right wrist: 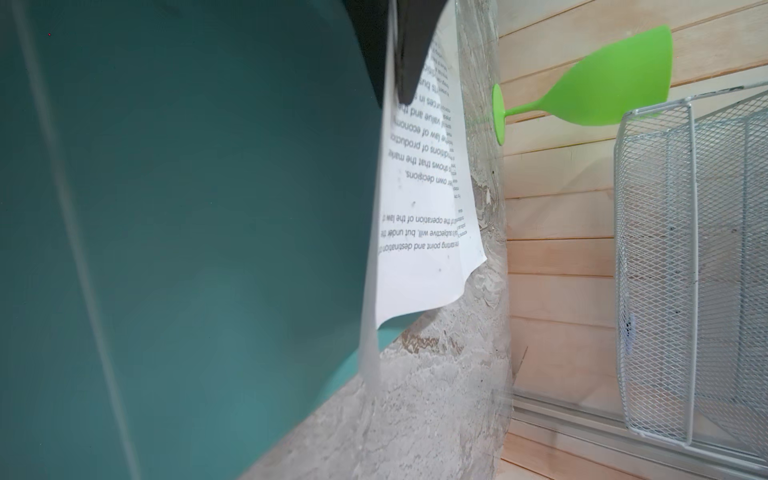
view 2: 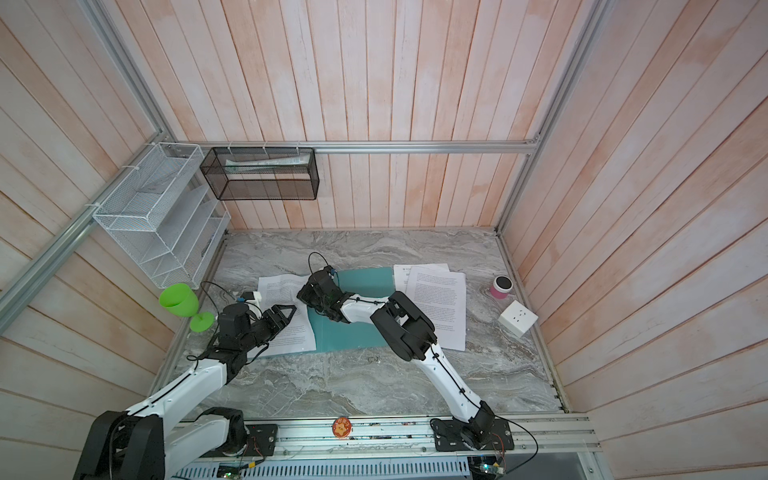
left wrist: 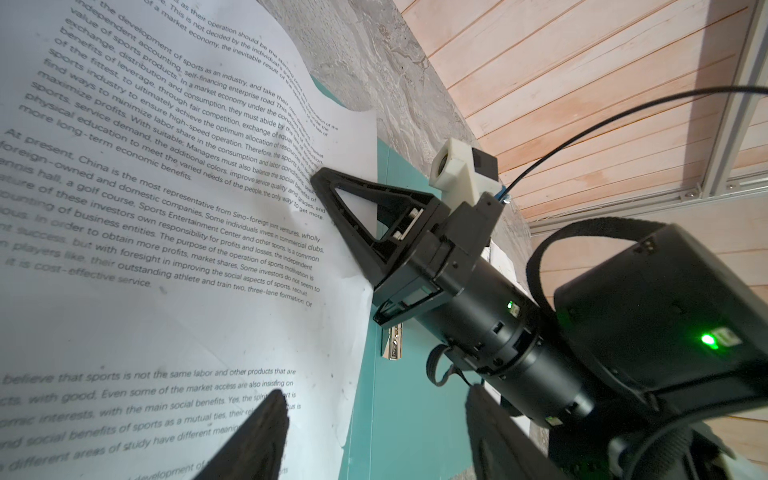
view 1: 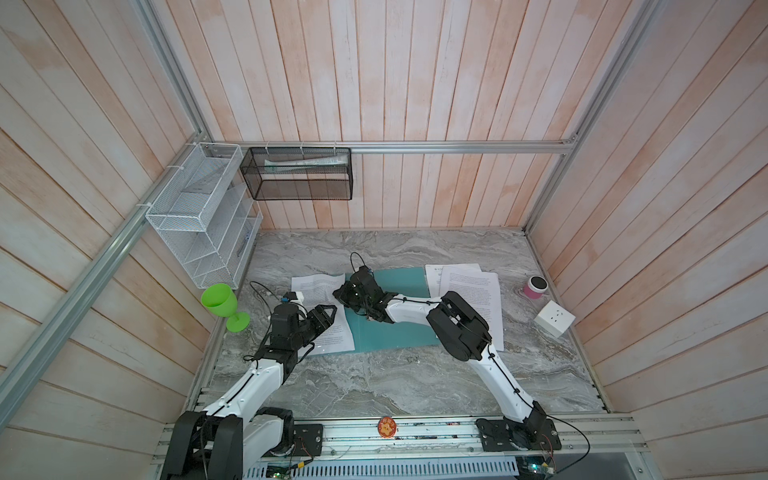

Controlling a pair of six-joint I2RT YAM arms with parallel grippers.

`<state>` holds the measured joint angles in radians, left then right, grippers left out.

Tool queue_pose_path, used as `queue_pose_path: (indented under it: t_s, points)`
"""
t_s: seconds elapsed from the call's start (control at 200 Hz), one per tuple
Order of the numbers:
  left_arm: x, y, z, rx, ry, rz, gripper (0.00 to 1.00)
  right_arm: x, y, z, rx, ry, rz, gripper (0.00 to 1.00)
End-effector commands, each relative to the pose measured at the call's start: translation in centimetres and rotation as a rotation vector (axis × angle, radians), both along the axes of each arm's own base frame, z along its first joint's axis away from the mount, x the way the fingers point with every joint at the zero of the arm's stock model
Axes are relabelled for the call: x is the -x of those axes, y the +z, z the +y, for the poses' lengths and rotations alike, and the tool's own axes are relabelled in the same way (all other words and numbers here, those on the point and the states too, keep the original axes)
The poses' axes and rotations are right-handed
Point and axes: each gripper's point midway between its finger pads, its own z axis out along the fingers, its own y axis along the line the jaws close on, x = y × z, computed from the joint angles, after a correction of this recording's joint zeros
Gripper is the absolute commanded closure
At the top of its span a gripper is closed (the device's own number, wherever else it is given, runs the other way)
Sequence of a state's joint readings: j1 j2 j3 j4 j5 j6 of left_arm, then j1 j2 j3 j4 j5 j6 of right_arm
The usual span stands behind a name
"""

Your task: Put the files into the folder

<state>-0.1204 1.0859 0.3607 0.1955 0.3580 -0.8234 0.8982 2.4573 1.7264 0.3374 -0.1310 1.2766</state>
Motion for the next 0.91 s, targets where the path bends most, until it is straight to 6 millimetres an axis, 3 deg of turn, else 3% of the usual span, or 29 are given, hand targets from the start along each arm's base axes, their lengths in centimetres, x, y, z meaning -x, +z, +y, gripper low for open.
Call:
queue_pose_path:
  t_s: [0.0, 0.05, 0.075, 0.165, 0.24, 0.325, 0.455, 0.54, 0.66, 0.75, 0.9]
  points:
    - [0.1, 0.0, 0.2, -0.013, 0.001, -0.010, 0.30, 0.5, -1.4, -0.5, 0.020, -0.012, 0.016, 1.00]
    - [0.1, 0.1, 0.2, -0.013, 0.001, -0.012, 0.30, 0.3, -0.7, -0.9, 0.029, -0.016, -0.006, 1.00]
    - [0.1, 0.2, 0.2, -0.014, 0.002, -0.015, 0.30, 0.2, -0.2, -1.1, 0.041, -0.019, -0.021, 0.86]
    - [0.0, 0.5, 0.2, -0.016, 0.002, -0.022, 0.30, -0.1, 1.4, -2.0, 0.073, -0.034, -0.073, 0.54]
    - [-0.3, 1.1, 0.2, -0.016, 0.002, -0.036, 0.30, -0.2, 3.2, -2.9, 0.110, -0.037, -0.119, 0.33]
    - [-0.6, 1.6, 0.3, -0.021, 0.010, -0.049, 0.30, 0.1, 4.5, -4.2, 0.148, -0.040, -0.159, 0.23]
    - [-1.1, 2.4, 0.3, -0.014, 0.011, -0.068, 0.30, 0.7, 6.3, -7.1, 0.186, -0.066, -0.176, 0.20]
    - [-1.2, 2.9, 0.2, -0.003, 0.013, -0.080, 0.30, 1.5, 6.2, -9.7, 0.212, -0.062, -0.131, 0.20]
    - [-1.6, 4.2, -0.6, 0.022, -0.018, -0.114, 0.30, 2.7, 6.7, -13.5, 0.173, -0.006, -0.115, 0.31]
    - [-1.7, 5.2, -1.9, -0.046, -0.063, -0.131, 0.30, 4.0, 8.3, -14.1, 0.145, 0.194, -0.192, 0.37]
    - [-0.8, 4.8, -4.5, -0.220, -0.124, -0.104, 0.30, 6.5, 7.8, -15.5, 0.342, 0.382, -0.240, 0.37]
